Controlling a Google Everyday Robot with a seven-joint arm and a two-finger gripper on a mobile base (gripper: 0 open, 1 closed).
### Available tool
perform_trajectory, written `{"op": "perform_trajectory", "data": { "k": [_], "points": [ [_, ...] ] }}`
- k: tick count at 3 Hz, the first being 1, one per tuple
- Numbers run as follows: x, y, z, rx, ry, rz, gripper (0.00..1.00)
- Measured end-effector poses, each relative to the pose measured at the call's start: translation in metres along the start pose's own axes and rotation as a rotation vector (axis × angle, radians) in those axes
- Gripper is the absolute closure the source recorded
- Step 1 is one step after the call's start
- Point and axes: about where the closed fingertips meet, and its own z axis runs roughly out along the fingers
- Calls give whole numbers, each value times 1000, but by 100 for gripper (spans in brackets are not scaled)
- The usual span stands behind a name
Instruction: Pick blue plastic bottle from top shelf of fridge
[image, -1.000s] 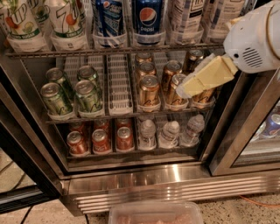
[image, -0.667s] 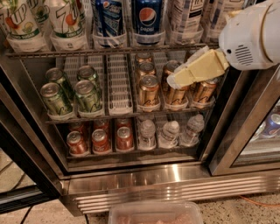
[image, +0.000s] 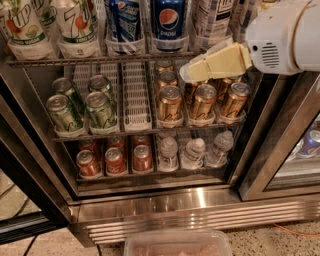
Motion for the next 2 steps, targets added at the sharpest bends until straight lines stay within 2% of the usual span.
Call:
{"op": "perform_trajectory", "data": {
  "k": [1, 2],
  "points": [
    [0, 0, 0, 0, 0, 0, 0],
    [-1, 12, 4, -42, 17, 0, 0]
  ]
}}
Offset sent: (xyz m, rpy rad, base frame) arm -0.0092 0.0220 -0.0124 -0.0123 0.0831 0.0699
